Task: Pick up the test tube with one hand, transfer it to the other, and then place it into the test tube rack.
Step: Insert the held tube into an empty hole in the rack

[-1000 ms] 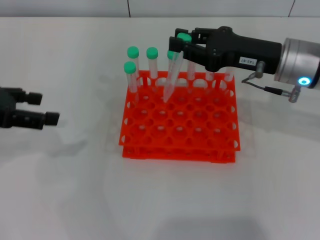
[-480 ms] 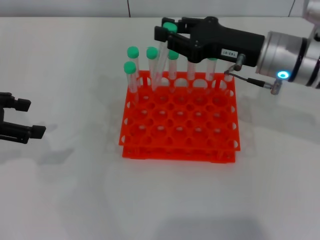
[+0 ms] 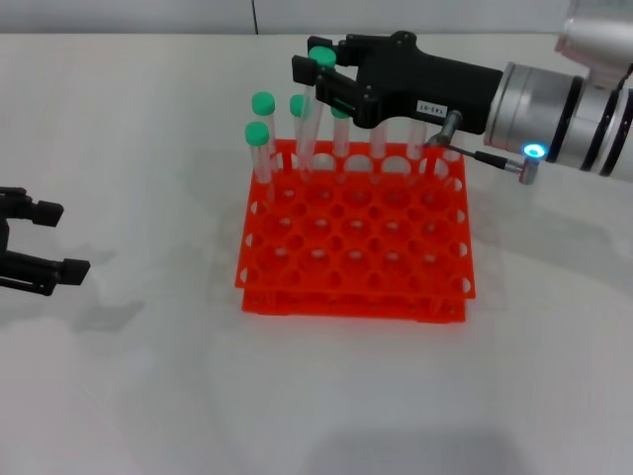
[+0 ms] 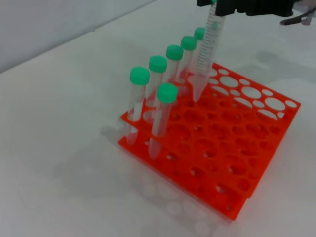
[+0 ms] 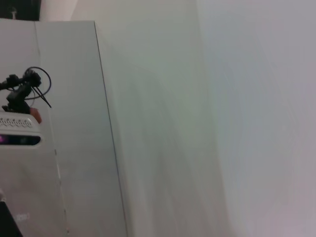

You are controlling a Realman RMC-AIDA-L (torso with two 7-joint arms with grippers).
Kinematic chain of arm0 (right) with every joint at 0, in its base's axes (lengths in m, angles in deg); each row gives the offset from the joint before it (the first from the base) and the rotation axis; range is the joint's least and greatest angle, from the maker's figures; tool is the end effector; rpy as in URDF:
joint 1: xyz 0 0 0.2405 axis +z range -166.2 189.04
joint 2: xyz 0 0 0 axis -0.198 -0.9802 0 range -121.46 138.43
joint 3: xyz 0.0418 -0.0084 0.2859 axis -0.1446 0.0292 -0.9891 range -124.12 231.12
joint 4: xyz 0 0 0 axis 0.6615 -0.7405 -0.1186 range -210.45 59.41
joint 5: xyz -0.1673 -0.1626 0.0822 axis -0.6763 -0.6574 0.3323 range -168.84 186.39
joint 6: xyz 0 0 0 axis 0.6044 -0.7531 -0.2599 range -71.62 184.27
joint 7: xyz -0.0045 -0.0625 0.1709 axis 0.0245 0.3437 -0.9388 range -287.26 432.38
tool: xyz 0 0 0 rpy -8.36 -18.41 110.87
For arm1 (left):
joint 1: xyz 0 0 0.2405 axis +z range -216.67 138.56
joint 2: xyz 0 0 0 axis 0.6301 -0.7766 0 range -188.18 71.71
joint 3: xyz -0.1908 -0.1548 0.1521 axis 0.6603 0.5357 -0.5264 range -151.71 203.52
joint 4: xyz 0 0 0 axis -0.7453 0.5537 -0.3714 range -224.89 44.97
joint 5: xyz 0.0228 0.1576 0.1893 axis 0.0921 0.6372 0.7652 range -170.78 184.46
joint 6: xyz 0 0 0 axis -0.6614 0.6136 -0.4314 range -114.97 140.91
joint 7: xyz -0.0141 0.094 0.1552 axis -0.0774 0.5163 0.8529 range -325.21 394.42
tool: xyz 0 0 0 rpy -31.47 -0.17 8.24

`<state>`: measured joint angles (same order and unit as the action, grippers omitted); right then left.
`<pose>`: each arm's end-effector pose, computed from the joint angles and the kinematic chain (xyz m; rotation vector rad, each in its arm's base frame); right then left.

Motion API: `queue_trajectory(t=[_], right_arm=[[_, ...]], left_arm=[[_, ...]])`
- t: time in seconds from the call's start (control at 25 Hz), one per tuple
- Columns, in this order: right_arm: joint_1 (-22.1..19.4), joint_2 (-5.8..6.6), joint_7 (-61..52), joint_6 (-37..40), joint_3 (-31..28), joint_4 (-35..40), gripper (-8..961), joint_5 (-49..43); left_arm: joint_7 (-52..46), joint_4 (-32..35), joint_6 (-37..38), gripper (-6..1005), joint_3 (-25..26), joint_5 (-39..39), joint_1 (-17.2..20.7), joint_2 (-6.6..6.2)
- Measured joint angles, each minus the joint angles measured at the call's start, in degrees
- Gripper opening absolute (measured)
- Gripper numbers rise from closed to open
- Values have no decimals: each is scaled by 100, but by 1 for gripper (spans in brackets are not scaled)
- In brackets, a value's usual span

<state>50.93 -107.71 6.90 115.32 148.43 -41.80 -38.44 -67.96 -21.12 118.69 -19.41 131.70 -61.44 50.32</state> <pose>0.1392 0.4604 -0.1102 -2.5572 0.3494 1.0329 -0.3198 0.3552 0.0982 -2.7930 -0.7077 -0.0710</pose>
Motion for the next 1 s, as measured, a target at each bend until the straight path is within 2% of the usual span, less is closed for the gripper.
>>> queue_trajectory(t=[0.68, 1.0], right_arm=[[83, 0, 141, -476, 360, 38, 258, 199], [84, 0, 496, -671, 793, 7, 259, 834]], left_arm=[[105, -29, 1, 887, 3, 56, -11, 54], [112, -29, 0, 887, 4, 48, -76, 64]])
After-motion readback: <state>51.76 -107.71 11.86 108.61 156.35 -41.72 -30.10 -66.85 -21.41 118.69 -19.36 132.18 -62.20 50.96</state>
